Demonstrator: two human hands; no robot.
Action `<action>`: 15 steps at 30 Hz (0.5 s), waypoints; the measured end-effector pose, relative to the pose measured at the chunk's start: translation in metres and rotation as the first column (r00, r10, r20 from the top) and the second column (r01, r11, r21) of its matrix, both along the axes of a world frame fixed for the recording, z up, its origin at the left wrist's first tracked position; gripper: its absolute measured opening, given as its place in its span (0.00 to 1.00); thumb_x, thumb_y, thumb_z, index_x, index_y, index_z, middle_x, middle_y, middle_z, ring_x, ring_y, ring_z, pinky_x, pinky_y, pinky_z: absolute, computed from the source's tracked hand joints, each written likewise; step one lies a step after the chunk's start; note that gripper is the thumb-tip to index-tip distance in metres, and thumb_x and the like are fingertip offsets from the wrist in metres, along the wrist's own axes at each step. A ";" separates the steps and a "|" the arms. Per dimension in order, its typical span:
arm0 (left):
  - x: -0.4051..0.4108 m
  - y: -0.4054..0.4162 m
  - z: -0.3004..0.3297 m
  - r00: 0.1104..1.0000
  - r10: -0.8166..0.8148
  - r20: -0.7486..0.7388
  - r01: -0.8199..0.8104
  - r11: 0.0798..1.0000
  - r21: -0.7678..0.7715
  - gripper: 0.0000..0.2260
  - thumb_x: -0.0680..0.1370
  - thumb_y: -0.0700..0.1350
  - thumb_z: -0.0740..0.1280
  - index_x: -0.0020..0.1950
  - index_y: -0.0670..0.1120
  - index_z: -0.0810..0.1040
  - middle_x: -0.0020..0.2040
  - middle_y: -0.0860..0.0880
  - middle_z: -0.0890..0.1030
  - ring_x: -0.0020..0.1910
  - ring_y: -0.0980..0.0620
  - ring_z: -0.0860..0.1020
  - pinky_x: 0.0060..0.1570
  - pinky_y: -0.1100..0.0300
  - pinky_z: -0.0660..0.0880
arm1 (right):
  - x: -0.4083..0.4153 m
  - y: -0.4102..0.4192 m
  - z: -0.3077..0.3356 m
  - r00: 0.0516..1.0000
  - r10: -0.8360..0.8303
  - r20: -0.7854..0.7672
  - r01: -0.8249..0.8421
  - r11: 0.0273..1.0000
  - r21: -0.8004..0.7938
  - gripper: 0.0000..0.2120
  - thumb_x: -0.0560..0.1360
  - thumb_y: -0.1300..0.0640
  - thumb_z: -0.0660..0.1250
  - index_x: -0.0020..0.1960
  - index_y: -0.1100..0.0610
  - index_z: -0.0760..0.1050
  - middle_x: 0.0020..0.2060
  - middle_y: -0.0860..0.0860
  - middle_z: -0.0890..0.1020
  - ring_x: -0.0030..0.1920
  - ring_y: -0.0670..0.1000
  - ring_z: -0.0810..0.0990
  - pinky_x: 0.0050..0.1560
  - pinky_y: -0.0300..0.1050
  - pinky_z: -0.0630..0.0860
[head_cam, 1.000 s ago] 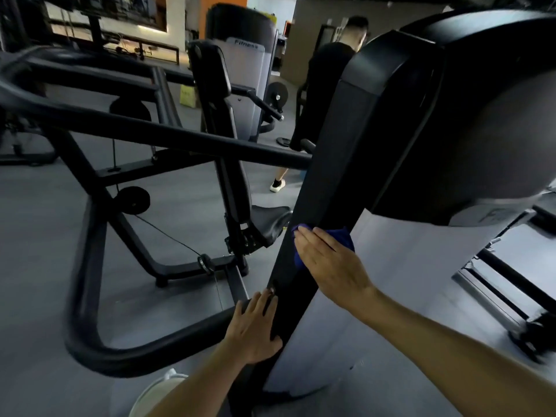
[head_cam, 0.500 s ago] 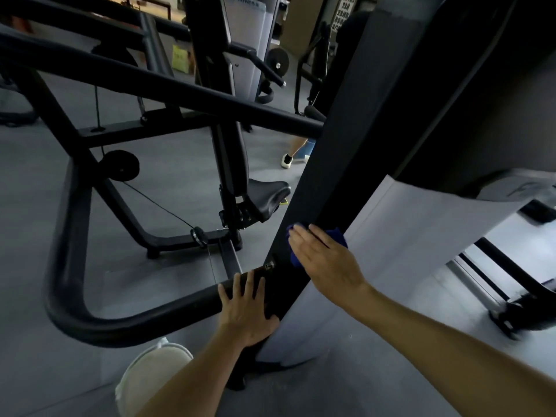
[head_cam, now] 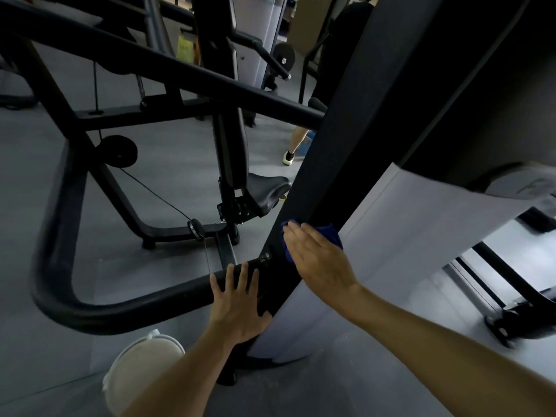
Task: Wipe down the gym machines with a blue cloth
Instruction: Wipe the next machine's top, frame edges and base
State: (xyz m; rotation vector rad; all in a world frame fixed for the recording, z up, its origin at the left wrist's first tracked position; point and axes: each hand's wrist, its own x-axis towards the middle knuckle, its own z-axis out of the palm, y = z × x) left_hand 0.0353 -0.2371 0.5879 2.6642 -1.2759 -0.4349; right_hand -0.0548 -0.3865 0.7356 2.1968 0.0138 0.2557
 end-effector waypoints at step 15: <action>-0.011 -0.001 -0.029 0.983 0.038 0.182 -0.030 0.998 -0.048 0.50 0.75 0.72 0.54 0.84 0.48 0.33 0.83 0.42 0.31 0.82 0.36 0.33 0.75 0.28 0.35 | -0.008 -0.013 -0.083 0.994 0.067 0.081 -0.076 0.990 0.117 0.31 0.80 0.59 0.64 0.79 0.68 0.61 0.78 0.63 0.64 0.80 0.60 0.61 0.81 0.53 0.55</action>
